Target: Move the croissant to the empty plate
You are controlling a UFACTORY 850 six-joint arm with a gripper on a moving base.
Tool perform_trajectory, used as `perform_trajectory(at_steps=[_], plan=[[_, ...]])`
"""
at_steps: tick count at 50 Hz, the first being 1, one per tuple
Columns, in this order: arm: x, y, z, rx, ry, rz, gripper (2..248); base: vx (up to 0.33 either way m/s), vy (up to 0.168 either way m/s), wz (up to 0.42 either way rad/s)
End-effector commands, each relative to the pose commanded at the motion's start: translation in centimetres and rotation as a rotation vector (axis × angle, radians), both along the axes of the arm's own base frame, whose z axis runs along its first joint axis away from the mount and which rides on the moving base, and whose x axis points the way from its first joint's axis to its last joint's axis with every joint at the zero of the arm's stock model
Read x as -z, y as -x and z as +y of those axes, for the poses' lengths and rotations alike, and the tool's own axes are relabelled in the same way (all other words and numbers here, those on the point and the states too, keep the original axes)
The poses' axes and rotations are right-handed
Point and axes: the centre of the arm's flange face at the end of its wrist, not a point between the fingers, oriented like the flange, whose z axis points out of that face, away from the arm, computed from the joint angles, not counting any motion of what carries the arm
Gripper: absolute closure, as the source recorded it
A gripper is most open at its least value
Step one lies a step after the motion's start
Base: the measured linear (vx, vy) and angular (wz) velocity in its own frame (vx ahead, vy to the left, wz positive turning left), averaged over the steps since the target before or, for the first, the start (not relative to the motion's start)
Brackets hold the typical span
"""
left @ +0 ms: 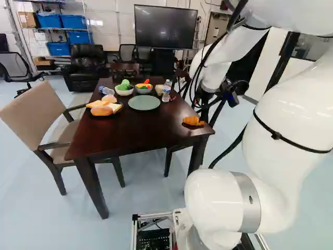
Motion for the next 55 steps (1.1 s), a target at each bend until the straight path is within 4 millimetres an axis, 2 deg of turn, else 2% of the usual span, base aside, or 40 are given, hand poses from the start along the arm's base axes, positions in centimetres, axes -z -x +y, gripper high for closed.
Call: perform_trajectory(at_steps=[12, 25, 35, 55], plan=[[1.5, -0.7, -0.2, 0.000, -0.008, 0.033, 3, 0.000, 0.000, 0.000], [1.6, -0.7, -0.2, 0.000, -0.008, 0.034, 3, 0.000, 0.000, 0.000], [2.5, -1.2, -0.2, -0.001, -0.012, 0.053, 3, 0.000, 0.000, 0.000], [2.5, -1.3, -0.1, -0.003, -0.012, 0.053, 3, 0.000, 0.000, 0.000]])
